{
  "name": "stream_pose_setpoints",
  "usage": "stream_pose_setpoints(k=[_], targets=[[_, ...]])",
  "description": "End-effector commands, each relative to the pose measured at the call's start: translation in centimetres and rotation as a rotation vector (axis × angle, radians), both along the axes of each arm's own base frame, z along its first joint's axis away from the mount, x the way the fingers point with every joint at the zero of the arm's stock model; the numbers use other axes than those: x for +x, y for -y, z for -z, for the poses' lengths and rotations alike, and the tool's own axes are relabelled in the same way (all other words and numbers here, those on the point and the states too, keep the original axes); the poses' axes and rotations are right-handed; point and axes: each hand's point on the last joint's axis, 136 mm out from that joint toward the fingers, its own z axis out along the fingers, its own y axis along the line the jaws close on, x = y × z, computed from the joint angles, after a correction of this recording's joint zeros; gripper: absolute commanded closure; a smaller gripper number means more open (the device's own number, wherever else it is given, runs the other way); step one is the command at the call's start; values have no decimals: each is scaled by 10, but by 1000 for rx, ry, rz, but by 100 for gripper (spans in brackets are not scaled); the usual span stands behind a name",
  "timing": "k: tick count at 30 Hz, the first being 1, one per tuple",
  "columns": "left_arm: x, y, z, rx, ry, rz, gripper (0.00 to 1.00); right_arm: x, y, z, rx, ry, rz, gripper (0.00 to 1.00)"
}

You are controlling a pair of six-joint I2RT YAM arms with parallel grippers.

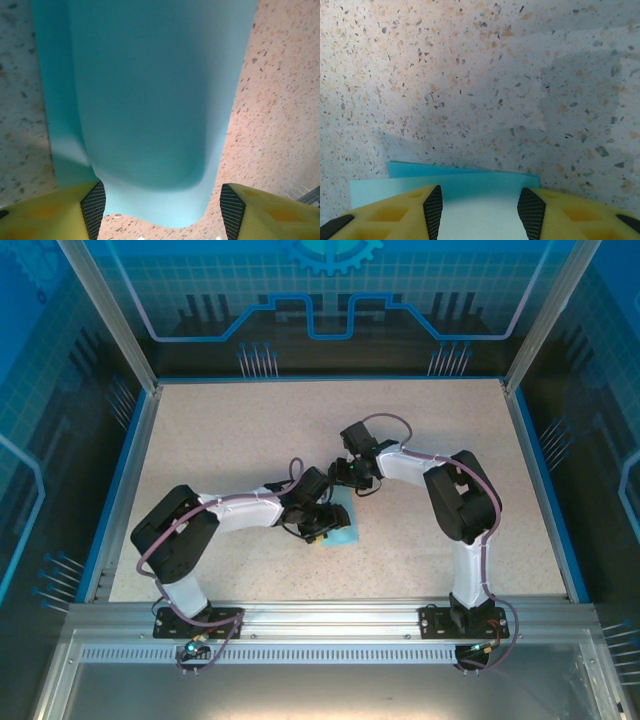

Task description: Fold a paper plane with a square sheet of paper (pick it up from the middle)

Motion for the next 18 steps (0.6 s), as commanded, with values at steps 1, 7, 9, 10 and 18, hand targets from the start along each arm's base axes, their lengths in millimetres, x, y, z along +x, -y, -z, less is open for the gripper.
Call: stream_pose_setpoints(k=[1, 7, 9, 10, 18], targets=[[3, 4, -4, 21, 28, 36, 37, -42, 33, 58, -135, -190, 32, 51], [11, 8, -20, -11, 113, 69, 39, -42, 33, 58, -132, -189, 32, 51], [15, 10, -23, -19, 150, 87, 39, -43, 32, 57, -130, -190, 32, 51], [18, 10, -24, -17, 172, 98, 39, -43, 32, 57, -128, -189, 31, 51], [54, 0, -36, -10, 343, 108, 38, -45, 32, 60, -124, -194, 30, 51]])
